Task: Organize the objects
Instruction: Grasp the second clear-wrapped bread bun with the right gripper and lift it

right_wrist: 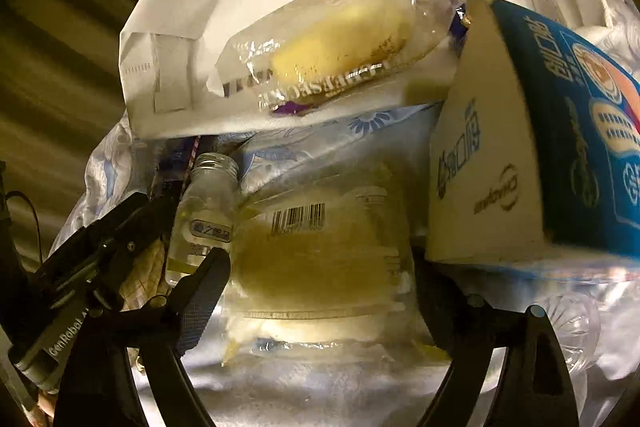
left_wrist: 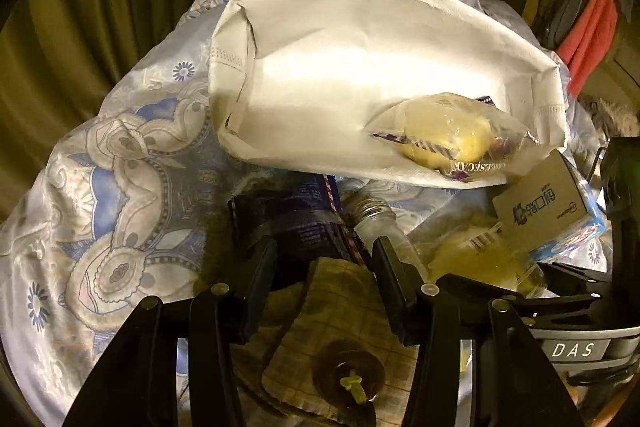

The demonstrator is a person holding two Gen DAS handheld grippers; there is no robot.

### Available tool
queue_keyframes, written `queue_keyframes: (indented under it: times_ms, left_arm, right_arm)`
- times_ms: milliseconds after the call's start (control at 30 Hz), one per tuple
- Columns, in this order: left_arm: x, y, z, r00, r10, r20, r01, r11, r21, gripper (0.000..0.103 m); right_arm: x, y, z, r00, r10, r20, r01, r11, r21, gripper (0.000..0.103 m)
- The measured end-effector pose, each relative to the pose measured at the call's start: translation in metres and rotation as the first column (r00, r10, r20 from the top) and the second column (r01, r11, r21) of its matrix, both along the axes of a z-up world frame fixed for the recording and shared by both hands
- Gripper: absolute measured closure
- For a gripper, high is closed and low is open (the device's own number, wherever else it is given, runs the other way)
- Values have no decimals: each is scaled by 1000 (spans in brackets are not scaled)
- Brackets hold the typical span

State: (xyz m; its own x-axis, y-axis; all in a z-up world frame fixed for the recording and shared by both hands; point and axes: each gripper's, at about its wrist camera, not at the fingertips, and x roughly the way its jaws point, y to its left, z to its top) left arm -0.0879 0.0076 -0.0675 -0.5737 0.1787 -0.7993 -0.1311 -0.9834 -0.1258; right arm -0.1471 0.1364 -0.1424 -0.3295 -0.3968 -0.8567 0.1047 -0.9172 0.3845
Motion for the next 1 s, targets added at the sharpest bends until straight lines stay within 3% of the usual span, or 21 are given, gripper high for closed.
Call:
queue_keyframes:
  times_ms: [667, 900, 967, 1000]
  left_arm:
    - [-4, -7, -8, 999, 26, 29, -27, 999, 34, 51]
    - [-5, -10, -9, 999, 34, 32, -35, 999, 32, 51]
    - [-5, -11, -9, 999, 35, 29, -36, 999, 38, 51]
    - [-4, -12, -8, 999, 36, 24, -37, 998, 41, 51]
  right_arm:
    - [-3, 1, 3, 1000, 23, -15, -23, 999, 28, 14]
    - [-1, -15, 3, 995, 92, -31, -88, 990, 106, 12]
    - [2, -21, 4, 992, 117, -57, -108, 984, 142, 20]
    - [5, -24, 7, 988, 132, -77, -120, 982, 144, 30]
